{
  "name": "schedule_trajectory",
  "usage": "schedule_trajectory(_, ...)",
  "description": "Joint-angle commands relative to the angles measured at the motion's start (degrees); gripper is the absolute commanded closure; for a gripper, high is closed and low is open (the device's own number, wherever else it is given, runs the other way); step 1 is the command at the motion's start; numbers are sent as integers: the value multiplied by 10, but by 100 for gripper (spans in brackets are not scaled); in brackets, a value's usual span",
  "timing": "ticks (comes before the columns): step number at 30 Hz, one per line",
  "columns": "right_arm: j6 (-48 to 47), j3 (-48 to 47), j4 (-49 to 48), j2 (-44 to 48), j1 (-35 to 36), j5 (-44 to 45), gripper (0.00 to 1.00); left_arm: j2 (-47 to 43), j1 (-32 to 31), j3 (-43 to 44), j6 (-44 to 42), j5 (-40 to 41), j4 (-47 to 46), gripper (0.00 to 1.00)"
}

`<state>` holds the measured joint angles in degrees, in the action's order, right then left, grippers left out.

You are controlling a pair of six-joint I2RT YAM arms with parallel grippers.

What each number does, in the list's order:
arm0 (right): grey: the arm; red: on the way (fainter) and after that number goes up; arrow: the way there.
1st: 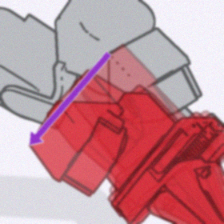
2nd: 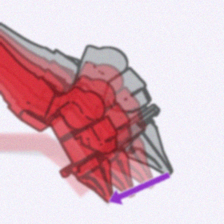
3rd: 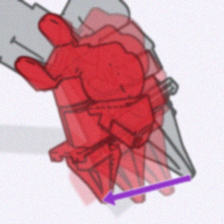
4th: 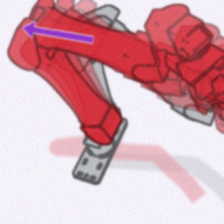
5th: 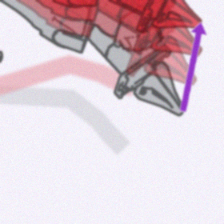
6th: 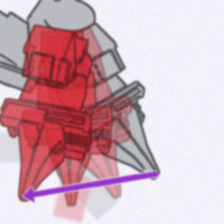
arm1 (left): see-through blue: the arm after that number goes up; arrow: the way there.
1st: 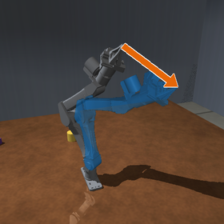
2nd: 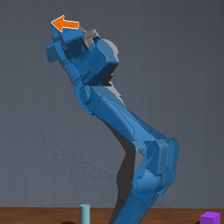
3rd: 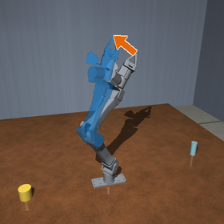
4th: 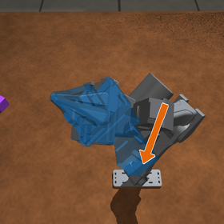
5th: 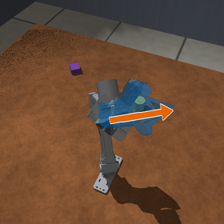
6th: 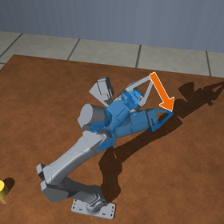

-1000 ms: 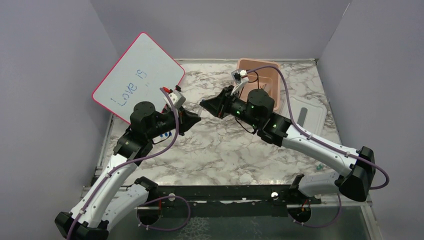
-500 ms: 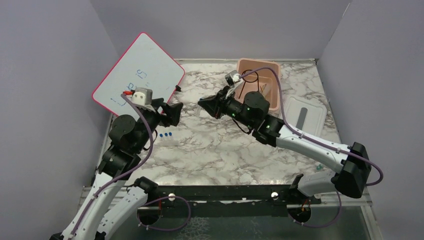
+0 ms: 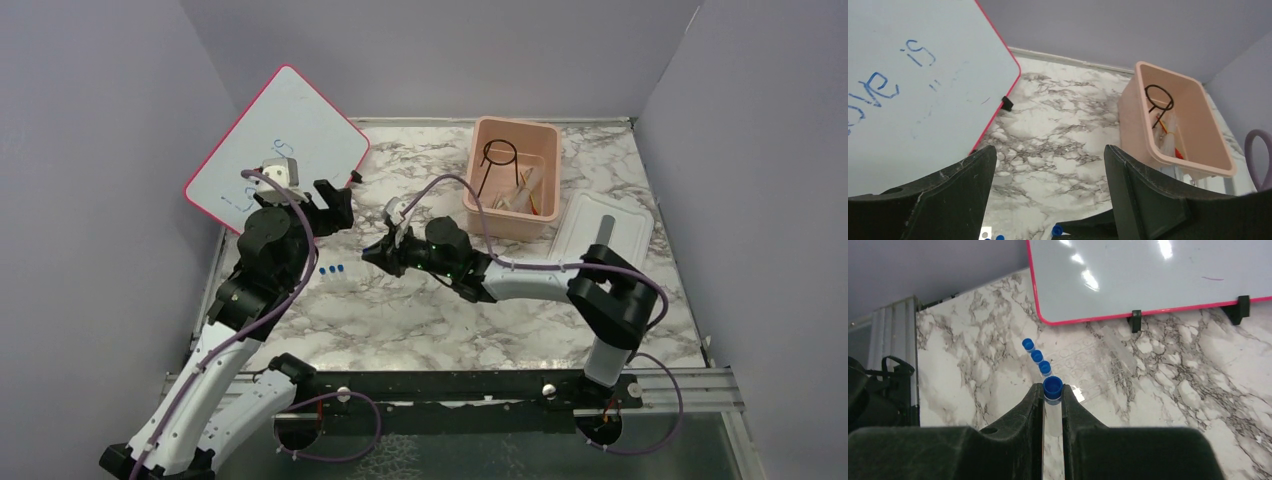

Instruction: Organize the chemistry lab equipment

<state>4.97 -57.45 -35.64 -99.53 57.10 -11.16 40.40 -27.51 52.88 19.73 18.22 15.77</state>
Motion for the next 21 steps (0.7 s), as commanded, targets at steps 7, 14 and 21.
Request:
schedule_trajectory(7, -19, -34, -152, -114, 11, -72, 86, 21, 10, -20, 0, 73, 15, 19)
schedule_trajectory(14, -15, -52, -182, -145, 12, -91, 86, 31, 27, -23, 2, 57, 15, 19)
schedule_trajectory(21, -3, -65, -185, -167, 12, -106, 86, 38, 43, -24, 8, 43, 15, 19)
